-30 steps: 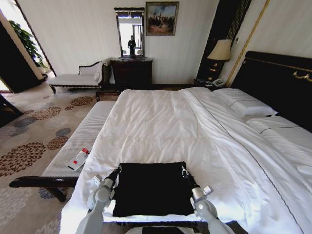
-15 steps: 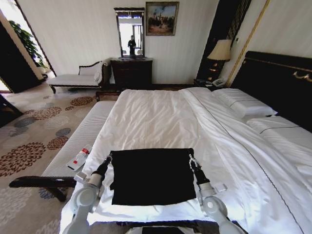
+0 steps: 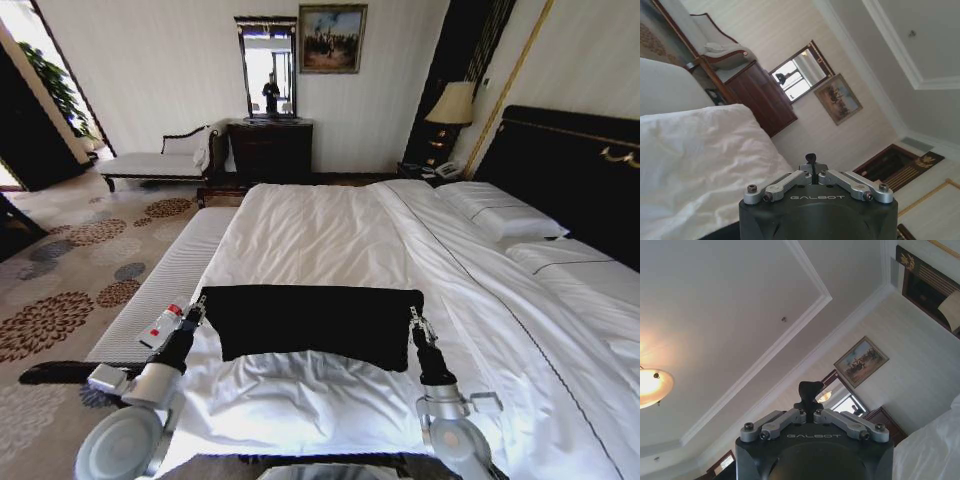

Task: Fold the clothes on the bed.

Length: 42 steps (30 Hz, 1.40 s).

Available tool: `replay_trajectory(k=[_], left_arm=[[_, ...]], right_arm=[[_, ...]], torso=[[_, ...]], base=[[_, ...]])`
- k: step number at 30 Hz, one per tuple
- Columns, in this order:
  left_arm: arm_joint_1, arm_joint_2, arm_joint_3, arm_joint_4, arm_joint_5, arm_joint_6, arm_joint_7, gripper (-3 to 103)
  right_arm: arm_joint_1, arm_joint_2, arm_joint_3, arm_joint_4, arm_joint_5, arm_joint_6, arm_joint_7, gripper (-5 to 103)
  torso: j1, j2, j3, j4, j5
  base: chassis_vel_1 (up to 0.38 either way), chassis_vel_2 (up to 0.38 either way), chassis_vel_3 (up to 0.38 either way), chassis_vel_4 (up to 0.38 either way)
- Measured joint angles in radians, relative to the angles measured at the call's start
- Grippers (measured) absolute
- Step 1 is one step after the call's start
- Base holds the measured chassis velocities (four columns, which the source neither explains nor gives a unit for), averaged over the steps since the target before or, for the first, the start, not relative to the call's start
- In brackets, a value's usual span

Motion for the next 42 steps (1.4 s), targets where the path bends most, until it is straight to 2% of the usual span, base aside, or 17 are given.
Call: replay_trajectory(k=[2,3,7,8,10,12,13,15,16,19,21,22,24,27,33,39,42], left_arm=[[0.04,0.004,-0.009,-0.007,-0.003,0.001,-0.039,1],[0.04,0.004,-0.009,-0.007,-0.003,0.001,-0.039,1],[0.039,0.035,-0.028,-0.007,-0.023,0.024,-0.095,1],[0.039,0.035,-0.028,-0.007,-0.023,0.024,-0.095,1],[-0.02,0.055,-0.005,-0.005,0.002,0.037,-0.103,1],[-0.105,0.075,0.037,0.053,0.052,0.056,-0.097,1],[-0.105,0.075,0.037,0.053,0.052,0.056,-0.097,1],[-0.199,0.091,0.095,0.197,0.102,0.076,-0.086,1],[-0.199,0.091,0.095,0.197,0.102,0.076,-0.086,1],[-0.357,0.096,0.201,0.487,0.179,0.076,-0.071,1],[-0.465,0.081,0.25,0.657,0.235,0.061,-0.058,1],[-0.465,0.081,0.25,0.657,0.235,0.061,-0.058,1],[-0.554,0.063,0.284,0.797,0.272,0.042,-0.048,1],[-0.645,0.049,0.311,0.915,0.287,0.016,-0.029,1],[-0.715,0.055,0.329,1.001,0.284,-0.027,0.028,1],[-0.731,0.05,0.321,1.048,0.278,-0.059,0.075,1],[-0.727,0.044,0.305,1.056,0.266,-0.068,0.091,1]], right_arm=[[-0.041,-0.012,0.027,0.078,-0.046,-0.005,0.082,1],[-0.041,-0.012,0.027,0.078,-0.046,-0.005,0.082,1],[-0.022,-0.053,0.05,0.179,-0.066,-0.145,0.366,1],[-0.022,-0.053,0.05,0.179,-0.066,-0.145,0.366,1],[0.059,-0.073,0.019,0.133,-0.045,-0.204,0.457,1],[0.184,-0.094,-0.038,0.012,-0.025,-0.258,0.508,1],[0.184,-0.094,-0.038,0.012,-0.025,-0.258,0.508,1],[0.304,-0.116,-0.112,-0.158,-0.004,-0.292,0.522,1],[0.304,-0.116,-0.112,-0.158,-0.004,-0.292,0.522,1],[0.479,-0.121,-0.246,-0.435,0.019,-0.305,0.49,1],[0.578,-0.097,-0.312,-0.596,0.017,-0.297,0.465,1],[0.578,-0.097,-0.312,-0.596,0.017,-0.297,0.465,1],[0.659,-0.059,-0.36,-0.728,0.002,-0.276,0.441,1],[0.734,-0.025,-0.392,-0.831,-0.005,-0.254,0.398,1],[0.789,-0.007,-0.395,-0.927,-0.001,-0.227,0.311,1],[0.809,0.0,-0.369,-0.969,0.008,-0.209,0.249,1],[0.808,-0.007,-0.348,-0.966,0.044,-0.194,0.201,1]], torso=[[0.0,0.0,0.0,0.0001,-0.0005],[0.0,0.0,0.0,0.0001,-0.0005],[0.0,0.0,0.0,0.0001,-0.0007],[0.0,0.0,0.0,0.0001,-0.0007],[0.0,0.0,0.0,-0.0001,-0.0006],[0.0,0.0,0.0,0.0008,0.0001],[0.0,0.0,0.0,0.0008,0.0001],[0.0,0.0,0.0,0.0004,-0.0002],[0.0,0.0,0.0,0.0004,-0.0002],[0.0,0.0,0.001,0.0002,-0.0009],[0.0,0.0,0.001,0.0002,-0.0002],[0.0,0.0,0.001,0.0002,-0.0002],[0.0,0.0,0.001,0.0,-0.0002],[0.001,0.0,0.001,0.0003,-0.0004],[0.0,0.0,0.0,0.0001,-0.0003],[0.0,0.0,0.0,0.0002,-0.0003],[0.0,0.0,0.0,0.0001,-0.0002]], base=[[0.0,0.0,0.0,0.0],[0.0,0.0,0.0,0.0],[0.0,0.0,0.0,0.0],[0.0,0.0,0.0,0.0],[0.0,0.0,0.0,0.0],[0.0,0.0,0.0,0.0],[0.0,0.0,0.0,0.0],[0.0,0.0,0.0,0.0],[0.0,0.0,0.0,0.0],[0.0,0.0,0.0,0.0],[0.0,0.0,0.0,0.0],[0.0,0.0,0.0,0.0],[0.0,0.0,0.0,0.0],[0.0,0.0,0.0,0.0],[0.0,0.0,0.0,0.0],[0.0,0.0,0.0,0.0],[0.0,0.0,0.0,0.0]])
